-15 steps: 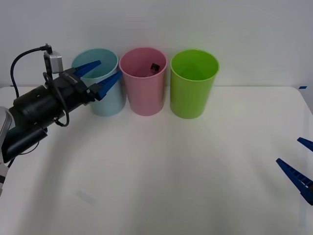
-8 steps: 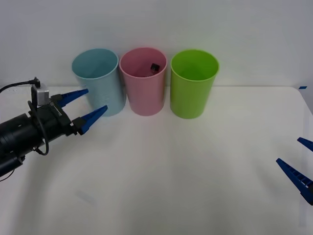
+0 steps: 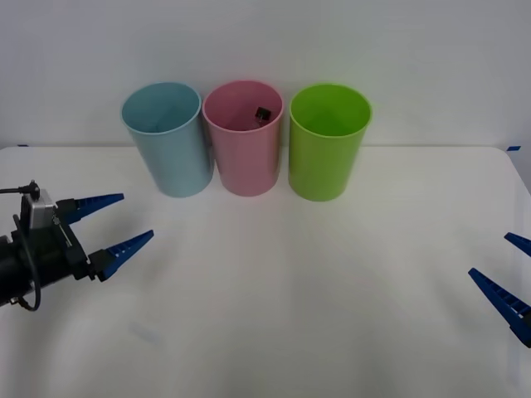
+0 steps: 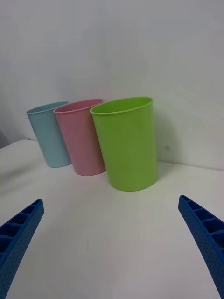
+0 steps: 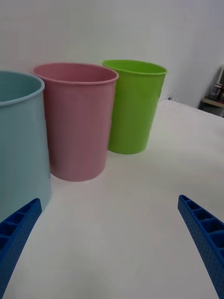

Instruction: Grasp the object on the table and drop it into the matching bin: aluminum can to the light blue bin, PET bottle to the pink bin.

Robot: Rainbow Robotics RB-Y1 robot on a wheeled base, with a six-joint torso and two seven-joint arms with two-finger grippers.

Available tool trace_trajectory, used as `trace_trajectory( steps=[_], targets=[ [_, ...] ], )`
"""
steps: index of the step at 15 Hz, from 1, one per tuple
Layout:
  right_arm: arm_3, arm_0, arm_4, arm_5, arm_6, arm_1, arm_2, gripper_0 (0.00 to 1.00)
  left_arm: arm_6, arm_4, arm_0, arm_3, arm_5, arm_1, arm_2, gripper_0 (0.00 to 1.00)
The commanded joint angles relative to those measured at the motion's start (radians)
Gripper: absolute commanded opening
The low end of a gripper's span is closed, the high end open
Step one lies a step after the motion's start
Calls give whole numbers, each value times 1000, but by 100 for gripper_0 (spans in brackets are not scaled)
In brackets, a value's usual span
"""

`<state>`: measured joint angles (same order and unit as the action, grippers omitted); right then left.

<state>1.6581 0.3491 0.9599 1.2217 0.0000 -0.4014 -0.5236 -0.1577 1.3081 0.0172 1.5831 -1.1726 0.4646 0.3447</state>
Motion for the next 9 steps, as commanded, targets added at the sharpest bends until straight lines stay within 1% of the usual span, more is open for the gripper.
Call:
trace_trajectory(
  steps=[1, 5, 9],
  targets=[
    [0, 0, 0, 0, 0, 0, 0, 100, 18, 0, 64, 38, -12, 5, 40, 100],
    [0, 0, 0, 0, 0, 0, 0, 100, 44, -4, 127, 58, -70, 5, 123, 100],
    [0, 0, 0, 0, 0, 0, 0, 100, 52, -16, 173, 66, -71, 32, 163, 100]
  ],
)
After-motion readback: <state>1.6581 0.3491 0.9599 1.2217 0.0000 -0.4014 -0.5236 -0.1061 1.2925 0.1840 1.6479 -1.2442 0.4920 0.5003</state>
